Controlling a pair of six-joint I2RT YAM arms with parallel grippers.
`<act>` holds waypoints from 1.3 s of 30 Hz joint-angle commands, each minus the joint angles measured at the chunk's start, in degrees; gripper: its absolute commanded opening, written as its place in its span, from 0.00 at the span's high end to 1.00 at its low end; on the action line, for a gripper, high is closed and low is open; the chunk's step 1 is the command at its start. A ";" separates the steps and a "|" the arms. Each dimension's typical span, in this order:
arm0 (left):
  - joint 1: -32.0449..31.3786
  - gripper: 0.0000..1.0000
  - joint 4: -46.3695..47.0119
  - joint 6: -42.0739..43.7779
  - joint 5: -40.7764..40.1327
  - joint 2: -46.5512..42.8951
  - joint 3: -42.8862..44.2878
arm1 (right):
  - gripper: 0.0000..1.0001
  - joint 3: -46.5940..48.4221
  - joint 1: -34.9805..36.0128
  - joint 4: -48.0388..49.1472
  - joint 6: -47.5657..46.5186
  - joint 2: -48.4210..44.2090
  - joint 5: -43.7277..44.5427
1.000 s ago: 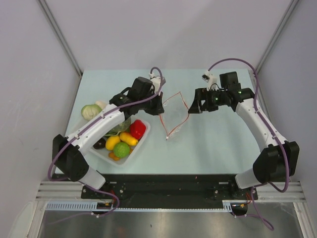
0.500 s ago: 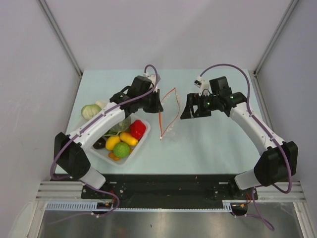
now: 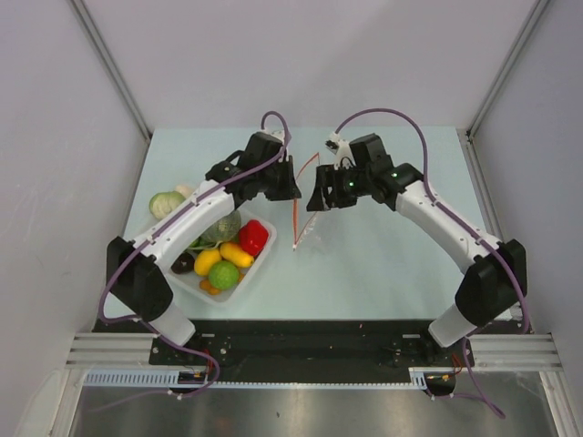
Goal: Place the food in the zip-top bag and seal the zipper
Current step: Open the zipper of the food storage bag, then pick up the fake fruit from the bin.
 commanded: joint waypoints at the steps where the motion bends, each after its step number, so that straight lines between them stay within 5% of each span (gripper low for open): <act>1: 1.75 1.00 -0.23 -1.74 -0.47 -0.84 2.27 | 0.41 2.14 1.00 1.44 0.67 2.70 8.29; 4: 4.83 1.00 0.65 -1.56 2.33 -3.21 -1.50 | 0.71 0.30 -1.27 1.17 -0.56 1.12 8.92; 5: 5.53 1.00 1.52 -0.78 3.39 -3.83 -2.64 | 0.96 -0.93 -1.98 1.25 -0.48 0.77 7.36; 6: 6.41 1.00 1.79 -0.16 4.27 -4.88 -4.39 | 1.00 -1.29 -2.68 1.17 -0.56 0.42 6.56; 11: 7.21 0.98 3.46 5.71 7.17 -8.13 -7.66 | 1.00 -3.75 -7.60 1.34 0.22 -1.51 -4.49; 20: 8.09 0.72 3.12 18.28 14.29 -17.09 -10.82 | 1.00 -12.01 -9.37 6.44 8.05 -6.79 -22.36; 21: 8.26 0.63 2.77 19.95 16.47 -18.06 -11.18 | 1.00 -12.19 -8.76 6.70 8.05 -6.97 -22.37; 22: 8.35 0.37 2.41 21.54 16.76 -19.11 -11.35 | 1.00 -12.19 -8.41 6.53 8.05 -7.06 -21.32; 23: 8.61 0.27 1.45 24.25 16.93 -21.21 -11.53 | 1.00 -12.28 -8.31 6.53 7.96 -6.88 -20.88; 25: 11.41 0.12 -0.04 27.51 20.70 -22.72 -11.79 | 1.00 -12.98 -8.14 7.05 8.22 -6.62 -20.26; 28: 19.67 0.03 -5.12 31.55 22.64 -24.48 -11.97 | 1.00 -14.03 -7.61 8.28 8.84 -6.18 -19.12; 35: 36.44 0.00 -13.39 42.45 21.23 -25.99 -9.69 | 1.00 -14.92 -6.21 9.78 9.45 -6.00 -17.18; 39: 37.88 0.00 -19.38 50.02 24.58 -24.05 -8.62 | 1.00 -14.56 -5.41 10.31 10.33 -5.39 -17.62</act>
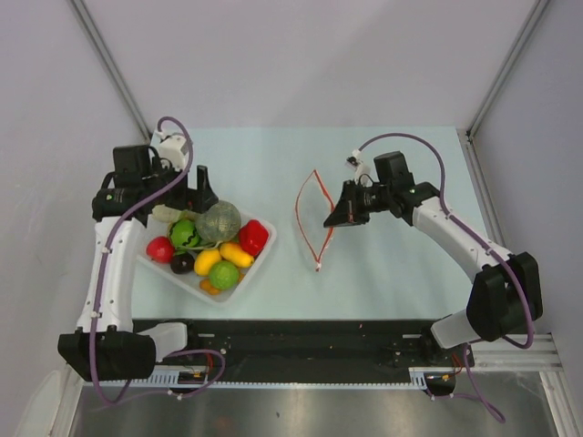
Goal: Place the food in the zip-top bag and seal the zipper
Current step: Pick up the fake fruit from the bin.
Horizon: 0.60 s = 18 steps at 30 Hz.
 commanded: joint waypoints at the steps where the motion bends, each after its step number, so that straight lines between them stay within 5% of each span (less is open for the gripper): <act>1: 1.21 0.00 -7.78 13.95 4.19 0.41 0.88 | 1.00 0.52 1.01 2.92 1.50 0.05 -0.22; 5: 1.82 0.06 -8.05 21.87 3.40 -2.39 -5.62 | 1.00 1.13 1.36 2.75 1.16 0.41 -0.05; 12: 2.09 0.37 -8.49 39.11 6.12 -10.40 -17.48 | 1.00 1.48 1.19 1.51 0.10 0.50 1.01; 18: 2.79 0.50 -5.07 50.44 7.18 -14.17 -26.44 | 1.00 1.75 0.93 0.99 -0.34 0.85 1.01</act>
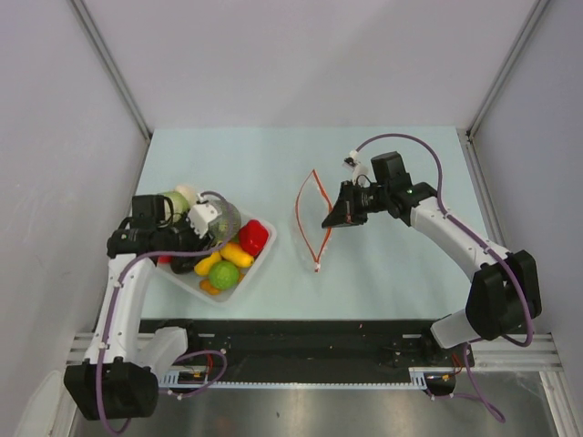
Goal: Place the food in the zip-top bag and seal the zipper
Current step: Pick up the fake fruit from the bin.
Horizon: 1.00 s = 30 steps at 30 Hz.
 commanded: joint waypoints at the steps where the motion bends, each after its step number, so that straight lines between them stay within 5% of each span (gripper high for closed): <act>1: 1.30 0.52 4.42 16.76 3.79 -3.68 -6.48 | 1.00 1.75 -0.15 0.03 -0.84 0.43 0.44; 5: 4.73 0.54 4.96 29.08 8.19 -4.22 -10.88 | 1.00 1.66 -0.23 -0.06 -1.02 0.87 0.53; 20: 7.02 0.65 15.24 43.68 14.52 0.53 -18.52 | 1.00 2.36 -1.29 -0.77 -1.02 2.01 -0.09; 30: 7.10 0.66 28.51 38.25 13.20 -0.44 -24.24 | 1.00 2.10 -1.55 -0.77 -0.93 2.28 -0.62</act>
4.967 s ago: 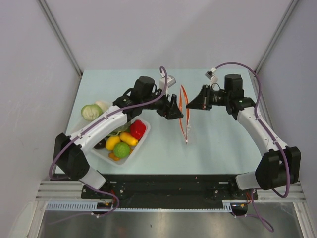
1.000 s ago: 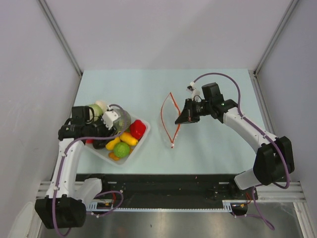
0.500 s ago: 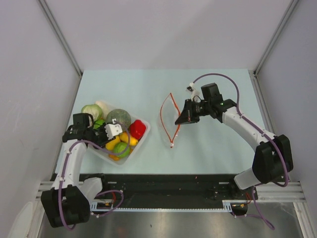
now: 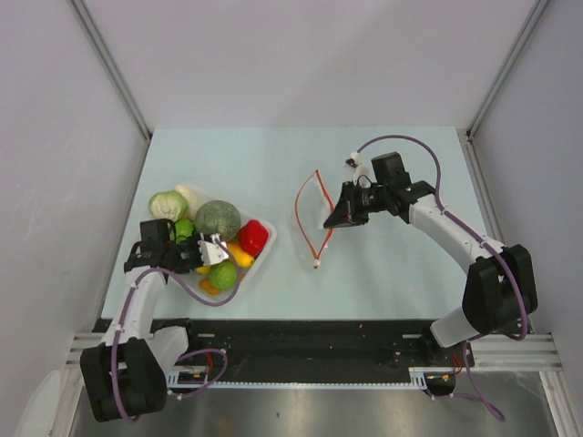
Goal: Place the food in the zip-top bag and seal the zipper
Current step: Pick up the fake fruit from the bin.
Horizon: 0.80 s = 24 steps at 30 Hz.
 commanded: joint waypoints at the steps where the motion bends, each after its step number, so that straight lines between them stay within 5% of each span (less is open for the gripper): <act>1: 0.53 0.66 6.31 -0.62 1.18 -0.27 -1.71 | 1.00 1.99 -0.24 0.02 -0.32 0.20 -0.51; 10: 0.53 0.69 11.24 -0.53 -1.37 0.52 -4.79 | 1.00 1.99 -0.07 0.11 -0.41 0.82 -0.86; 13: 0.44 0.76 10.53 -0.88 -1.11 0.52 -4.44 | 1.00 2.08 -0.06 0.11 -0.41 0.91 -0.95; 17: 0.53 1.00 4.57 -3.07 -0.06 -1.58 -0.41 | 1.00 1.99 0.20 0.11 -0.76 0.99 -0.95; 24: 0.53 1.00 -1.51 -12.30 2.76 -8.88 6.54 | 1.00 2.17 0.37 0.29 -0.76 0.91 -1.38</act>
